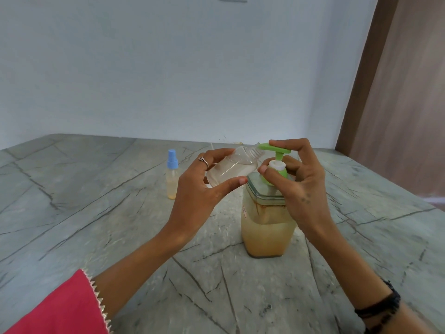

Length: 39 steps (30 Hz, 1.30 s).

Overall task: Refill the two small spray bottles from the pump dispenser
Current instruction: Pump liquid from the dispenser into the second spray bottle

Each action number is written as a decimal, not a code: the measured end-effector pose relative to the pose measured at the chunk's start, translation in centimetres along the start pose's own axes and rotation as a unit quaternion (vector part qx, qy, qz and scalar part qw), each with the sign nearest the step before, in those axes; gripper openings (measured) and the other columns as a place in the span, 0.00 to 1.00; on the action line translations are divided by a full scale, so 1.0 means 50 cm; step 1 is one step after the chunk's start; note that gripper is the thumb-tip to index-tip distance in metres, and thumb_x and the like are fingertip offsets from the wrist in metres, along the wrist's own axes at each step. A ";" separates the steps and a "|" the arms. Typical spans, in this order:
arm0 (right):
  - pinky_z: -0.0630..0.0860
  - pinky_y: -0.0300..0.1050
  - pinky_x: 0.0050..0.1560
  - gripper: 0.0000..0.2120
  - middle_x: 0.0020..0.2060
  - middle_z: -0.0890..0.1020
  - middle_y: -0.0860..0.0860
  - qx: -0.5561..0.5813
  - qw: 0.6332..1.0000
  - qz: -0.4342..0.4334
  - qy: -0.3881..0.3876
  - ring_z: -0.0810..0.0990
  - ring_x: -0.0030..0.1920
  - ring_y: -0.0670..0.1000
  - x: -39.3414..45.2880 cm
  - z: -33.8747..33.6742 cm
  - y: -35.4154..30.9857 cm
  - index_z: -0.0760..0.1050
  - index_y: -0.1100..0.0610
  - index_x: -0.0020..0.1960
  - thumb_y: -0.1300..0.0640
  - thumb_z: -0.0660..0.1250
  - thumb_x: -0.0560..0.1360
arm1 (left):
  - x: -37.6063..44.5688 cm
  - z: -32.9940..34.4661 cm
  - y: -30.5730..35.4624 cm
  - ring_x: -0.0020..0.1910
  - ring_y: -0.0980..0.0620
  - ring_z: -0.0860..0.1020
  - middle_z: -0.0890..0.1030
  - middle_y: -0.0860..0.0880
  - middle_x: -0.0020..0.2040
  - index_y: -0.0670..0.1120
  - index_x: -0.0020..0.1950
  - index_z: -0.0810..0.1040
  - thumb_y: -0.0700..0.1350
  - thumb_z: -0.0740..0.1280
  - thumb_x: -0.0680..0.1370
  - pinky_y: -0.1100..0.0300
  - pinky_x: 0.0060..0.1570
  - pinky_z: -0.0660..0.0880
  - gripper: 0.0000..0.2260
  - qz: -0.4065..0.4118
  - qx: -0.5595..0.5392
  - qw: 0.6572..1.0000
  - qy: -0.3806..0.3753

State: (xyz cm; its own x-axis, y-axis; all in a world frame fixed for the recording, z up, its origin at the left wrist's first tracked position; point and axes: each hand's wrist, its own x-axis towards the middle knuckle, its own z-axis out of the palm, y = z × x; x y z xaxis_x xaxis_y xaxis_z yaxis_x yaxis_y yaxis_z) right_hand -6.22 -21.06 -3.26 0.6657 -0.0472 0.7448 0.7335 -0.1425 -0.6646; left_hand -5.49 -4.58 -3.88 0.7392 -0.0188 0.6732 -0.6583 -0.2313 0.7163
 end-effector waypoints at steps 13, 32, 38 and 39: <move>0.79 0.58 0.43 0.16 0.40 0.84 0.54 0.006 1.000 0.023 -0.002 0.82 0.41 0.60 0.003 0.000 -0.005 0.72 0.46 0.50 0.66 0.70 0.73 | 0.000 0.001 0.000 0.51 0.70 0.73 0.76 0.62 0.52 0.57 0.56 0.72 0.54 0.70 0.64 0.77 0.42 0.71 0.22 -0.006 0.016 1.000 -0.005; 0.79 0.57 0.38 0.12 0.39 0.84 0.55 0.026 0.999 0.024 0.010 0.81 0.38 0.62 0.006 0.001 -0.011 0.74 0.45 0.47 0.61 0.70 0.69 | 0.002 0.000 -0.001 0.51 0.70 0.73 0.75 0.63 0.52 0.60 0.55 0.72 0.55 0.70 0.64 0.77 0.43 0.71 0.21 -0.003 0.018 1.000 -0.007; 0.79 0.47 0.36 0.09 0.38 0.84 0.51 0.028 0.999 0.040 0.008 0.83 0.36 0.56 0.011 0.001 -0.014 0.74 0.49 0.44 0.61 0.69 0.68 | 0.000 0.001 -0.006 0.52 0.67 0.74 0.76 0.63 0.52 0.62 0.54 0.72 0.56 0.71 0.63 0.76 0.44 0.71 0.20 -0.001 0.015 1.000 -0.008; 0.79 0.46 0.36 0.09 0.38 0.84 0.51 0.028 0.999 0.042 0.008 0.83 0.37 0.55 0.011 0.001 -0.014 0.74 0.49 0.44 0.61 0.69 0.68 | 0.000 0.001 -0.006 0.52 0.67 0.74 0.76 0.63 0.52 0.62 0.54 0.72 0.56 0.71 0.63 0.76 0.44 0.71 0.20 0.000 0.015 1.000 -0.008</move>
State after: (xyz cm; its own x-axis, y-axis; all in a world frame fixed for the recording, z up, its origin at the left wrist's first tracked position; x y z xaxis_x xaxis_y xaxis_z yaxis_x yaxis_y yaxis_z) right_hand -6.36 -20.91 -2.39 0.7233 -0.0726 0.6867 0.6819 -0.0812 -0.7269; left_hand -5.29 -4.54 -4.08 0.7420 -0.0335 0.6696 -0.6533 -0.2604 0.7109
